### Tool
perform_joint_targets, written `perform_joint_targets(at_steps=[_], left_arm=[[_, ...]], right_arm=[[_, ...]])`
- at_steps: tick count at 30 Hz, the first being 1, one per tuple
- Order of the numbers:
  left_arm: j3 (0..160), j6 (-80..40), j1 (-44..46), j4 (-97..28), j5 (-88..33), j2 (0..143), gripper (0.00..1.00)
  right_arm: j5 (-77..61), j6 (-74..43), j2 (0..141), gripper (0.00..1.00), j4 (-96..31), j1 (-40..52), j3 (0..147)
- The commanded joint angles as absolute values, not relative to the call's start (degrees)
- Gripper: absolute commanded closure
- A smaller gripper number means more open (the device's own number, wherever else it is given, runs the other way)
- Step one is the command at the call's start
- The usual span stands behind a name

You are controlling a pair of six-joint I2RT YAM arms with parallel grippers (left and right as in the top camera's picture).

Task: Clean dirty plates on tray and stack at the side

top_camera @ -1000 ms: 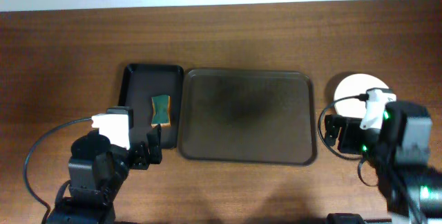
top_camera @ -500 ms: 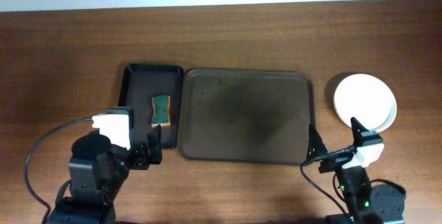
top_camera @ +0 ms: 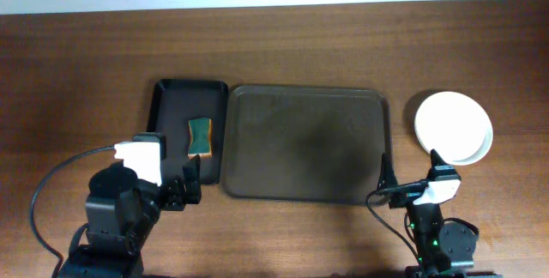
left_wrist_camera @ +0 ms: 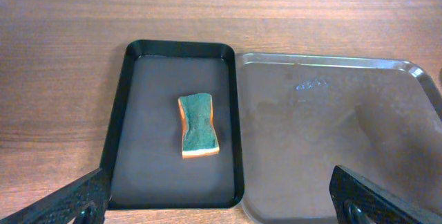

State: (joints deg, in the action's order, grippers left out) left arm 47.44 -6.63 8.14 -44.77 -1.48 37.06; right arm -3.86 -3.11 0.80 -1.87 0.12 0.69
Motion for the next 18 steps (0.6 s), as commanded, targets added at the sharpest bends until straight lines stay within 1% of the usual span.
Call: perform_joint_targets(at_steps=[1, 18], left_arm=[[47.1, -5.7, 8.2, -44.6, -1.1, 37.0, 0.0], [47.1, -5.7, 8.2, -44.6, -1.1, 37.0, 0.01]], right_arm=[[-3.3, -0.1, 0.2, 0.01, -4.4, -0.4, 0.3], [-3.4, 0.6, 0.2, 0.01, -4.3, -0.4, 0.3]])
